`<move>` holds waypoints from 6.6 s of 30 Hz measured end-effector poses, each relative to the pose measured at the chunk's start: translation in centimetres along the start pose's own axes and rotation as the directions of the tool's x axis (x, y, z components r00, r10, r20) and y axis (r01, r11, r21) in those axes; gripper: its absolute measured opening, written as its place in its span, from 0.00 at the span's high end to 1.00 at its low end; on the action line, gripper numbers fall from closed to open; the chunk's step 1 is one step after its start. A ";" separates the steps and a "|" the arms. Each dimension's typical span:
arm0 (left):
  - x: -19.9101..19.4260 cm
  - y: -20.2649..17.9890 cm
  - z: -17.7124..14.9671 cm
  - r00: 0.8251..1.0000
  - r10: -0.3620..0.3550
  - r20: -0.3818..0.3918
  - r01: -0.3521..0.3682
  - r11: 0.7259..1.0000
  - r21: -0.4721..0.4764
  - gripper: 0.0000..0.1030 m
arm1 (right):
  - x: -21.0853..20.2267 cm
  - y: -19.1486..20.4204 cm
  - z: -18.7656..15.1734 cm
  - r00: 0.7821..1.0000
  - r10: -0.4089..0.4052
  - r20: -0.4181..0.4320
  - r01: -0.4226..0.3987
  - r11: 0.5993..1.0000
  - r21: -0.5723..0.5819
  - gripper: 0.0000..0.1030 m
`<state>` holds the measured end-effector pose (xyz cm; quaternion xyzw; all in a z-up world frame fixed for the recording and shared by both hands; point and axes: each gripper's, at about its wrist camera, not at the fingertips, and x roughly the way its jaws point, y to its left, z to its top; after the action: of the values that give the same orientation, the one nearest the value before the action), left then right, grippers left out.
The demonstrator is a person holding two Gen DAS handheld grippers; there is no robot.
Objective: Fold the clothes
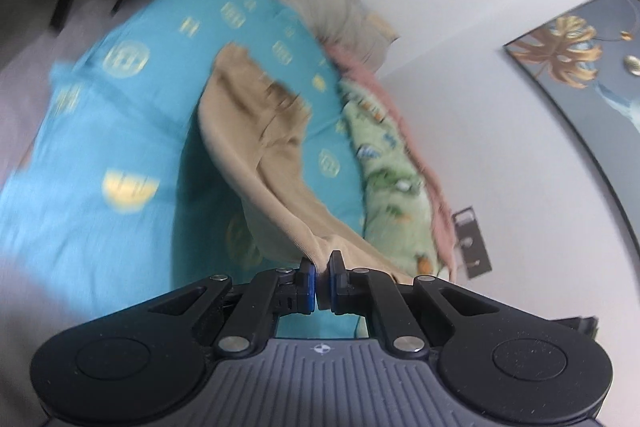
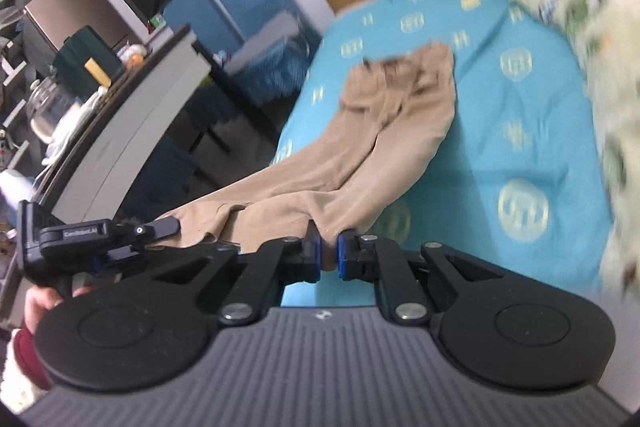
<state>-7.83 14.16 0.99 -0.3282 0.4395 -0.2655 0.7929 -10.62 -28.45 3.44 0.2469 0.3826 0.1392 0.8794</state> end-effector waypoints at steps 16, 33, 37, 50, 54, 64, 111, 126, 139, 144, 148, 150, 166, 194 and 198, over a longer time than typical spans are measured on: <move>12.4 -2.5 13.8 0.983 0.162 0.081 -0.163 0.986 0.013 0.93 | 10.5 -2.0 7.9 0.986 -0.131 0.103 0.119 0.987 0.107 0.89; 29.0 2.2 18.3 0.914 0.345 0.215 -0.401 0.854 0.332 0.93 | 26.3 -10.2 12.7 0.969 -0.206 0.140 0.206 0.978 0.013 0.89; 32.9 5.0 18.8 0.901 0.409 0.147 -0.435 0.836 0.334 0.93 | 29.8 -12.0 12.8 0.970 -0.229 0.082 0.231 0.973 -0.011 0.89; 33.5 5.0 19.1 0.896 0.427 0.125 -0.441 0.816 0.373 0.75 | 32.2 -12.8 12.0 0.961 -0.274 0.046 0.276 0.960 -0.049 0.87; 31.1 2.1 17.7 0.881 0.413 0.230 -0.473 0.754 0.455 0.43 | 30.5 -11.1 11.9 0.950 -0.294 0.104 0.304 0.947 -0.107 0.56; 24.3 -2.7 12.7 0.863 0.388 0.325 -0.504 0.707 0.495 0.12 | 22.4 -5.9 10.1 0.905 -0.279 0.320 0.344 0.924 -0.166 0.17; 22.1 10.0 7.6 0.992 0.123 -0.005 -0.115 0.907 -0.406 0.40 | 21.3 -11.6 0.4 0.988 -0.029 0.152 -0.074 0.775 0.628 0.89; 22.0 10.7 7.8 0.992 0.050 0.114 0.011 0.876 -0.481 0.55 | 19.1 -12.3 2.0 0.964 -0.034 0.264 -0.137 0.787 0.602 0.91; 19.2 7.6 8.7 0.965 0.067 0.253 0.023 0.941 -0.337 0.96 | 19.0 -11.9 2.9 0.955 -0.086 0.282 -0.078 0.849 0.523 0.91; 15.3 3.2 7.9 0.947 0.019 0.321 0.052 0.976 -0.211 0.96 | 15.8 -9.5 3.2 0.930 -0.072 0.361 -0.115 0.874 0.472 0.92; 11.4 -0.9 6.0 0.937 -0.010 0.349 0.046 0.994 -0.096 0.96 | 11.4 -7.1 2.7 0.906 -0.052 0.420 -0.145 0.894 0.424 0.92; 9.2 -2.6 4.2 0.938 -0.015 0.347 0.042 0.997 -0.071 0.96 | 8.9 -6.2 1.7 0.903 -0.044 0.428 -0.152 0.899 0.412 0.92; 5.3 -4.0 -2.1 0.934 0.174 0.311 -0.136 0.981 -0.139 0.96 | 6.7 -4.8 -1.3 0.939 -0.111 0.327 -0.055 0.887 0.458 0.92; 28.1 7.6 19.0 0.920 0.371 0.128 -0.369 0.928 -0.039 0.93 | 28.5 -11.1 12.1 0.911 -0.340 0.233 0.233 0.891 0.389 0.90; 28.5 7.6 19.0 0.923 0.364 0.123 -0.367 0.930 0.002 0.92 | 27.9 -11.5 12.2 0.903 -0.342 0.259 0.241 0.904 0.353 0.90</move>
<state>23.21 4.30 -12.09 -0.2461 0.4410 -0.0981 0.8575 17.69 -29.99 -12.51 0.3408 0.2877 -0.0990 0.8895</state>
